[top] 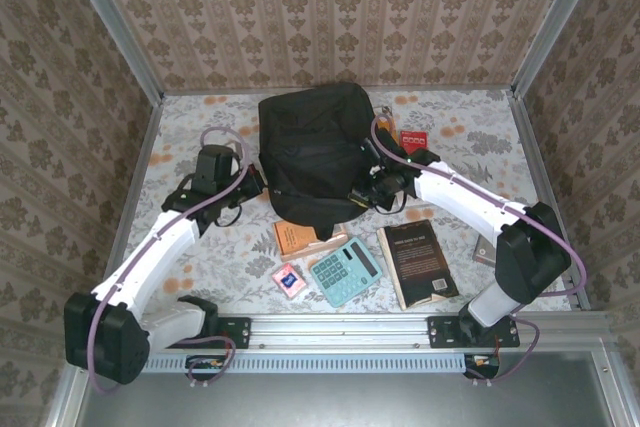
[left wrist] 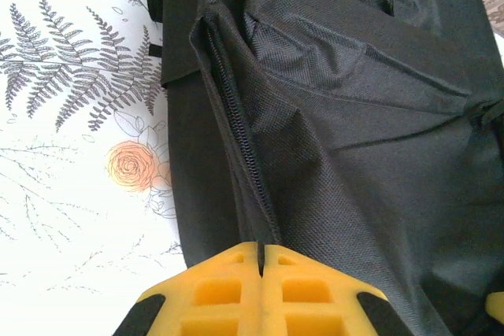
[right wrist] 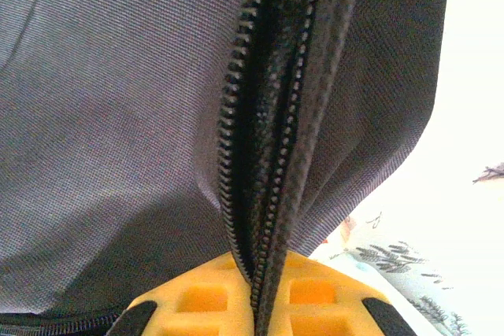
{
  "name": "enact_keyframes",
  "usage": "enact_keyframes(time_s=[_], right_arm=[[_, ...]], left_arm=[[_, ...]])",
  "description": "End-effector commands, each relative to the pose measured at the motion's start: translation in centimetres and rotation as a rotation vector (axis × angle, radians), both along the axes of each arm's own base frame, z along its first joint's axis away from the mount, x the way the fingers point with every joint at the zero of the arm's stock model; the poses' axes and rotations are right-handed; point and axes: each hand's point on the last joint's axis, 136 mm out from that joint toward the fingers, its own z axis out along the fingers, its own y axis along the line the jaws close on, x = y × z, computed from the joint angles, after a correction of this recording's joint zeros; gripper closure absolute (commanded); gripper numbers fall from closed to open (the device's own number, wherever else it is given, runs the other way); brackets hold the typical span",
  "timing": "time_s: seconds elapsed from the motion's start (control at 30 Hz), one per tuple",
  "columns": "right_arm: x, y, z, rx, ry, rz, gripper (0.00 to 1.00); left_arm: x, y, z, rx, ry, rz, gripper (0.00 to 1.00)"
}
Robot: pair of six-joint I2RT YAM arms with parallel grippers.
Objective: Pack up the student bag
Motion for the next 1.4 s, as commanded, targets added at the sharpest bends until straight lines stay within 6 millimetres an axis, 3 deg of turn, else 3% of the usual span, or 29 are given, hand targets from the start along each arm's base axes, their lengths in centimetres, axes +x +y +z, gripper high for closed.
enact_keyframes(time_s=[0.0,0.1,0.2,0.3,0.47,0.5,0.53,0.6,0.7,0.8,1.13,1.23,1.37], right_arm=[[0.5,-2.7,-0.3,-0.107,0.001,0.005,0.85],[0.7,-2.1,0.5,-0.070,-0.007,0.004,0.61],[0.6,-1.2,1.6,-0.001,-0.007,-0.007,0.48],[0.9,0.9,4.2,0.103,-0.120,0.065,0.36],[1.0,3.9,9.6,0.138,-0.528,0.356,0.35],[1.0,4.3,9.8,0.105,-0.591,0.409,0.35],[0.3,4.8,11.5,0.081,-0.710,0.497,0.35],[-0.9,6.4,12.1,0.015,-0.864,0.682,0.35],[-2.2,8.6,11.6,-0.078,-1.018,0.914,0.34],[-2.2,10.4,9.8,-0.126,-1.026,1.050,0.38],[-1.3,14.0,4.7,-0.122,-0.912,1.172,0.50],[-1.4,14.5,3.6,-0.121,-0.877,1.189,0.59],[-1.5,14.5,1.8,-0.142,-0.821,1.213,0.82]], left_arm=[[2.0,0.5,1.9,0.030,-0.084,0.019,1.00],[1.9,-1.3,3.0,-0.016,-0.114,-0.029,1.00],[1.5,-3.8,4.5,-0.061,-0.166,-0.116,1.00],[1.0,-5.7,5.4,-0.052,-0.198,-0.192,1.00],[0.9,-6.3,5.4,-0.077,-0.194,-0.215,1.00],[0.8,-6.2,5.4,-0.081,-0.192,-0.213,1.00],[0.8,-6.3,5.4,-0.087,-0.190,-0.211,1.00],[0.9,-6.2,5.4,-0.100,-0.184,-0.207,1.00],[1.0,-6.0,5.4,-0.127,-0.174,-0.197,1.00],[0.9,-6.2,5.4,-0.152,-0.162,-0.199,1.00],[1.1,-4.8,4.7,-0.169,-0.138,-0.149,1.00],[1.0,-4.6,4.3,-0.165,-0.127,-0.144,1.00],[1.0,-4.2,4.0,-0.159,-0.117,-0.129,1.00]])
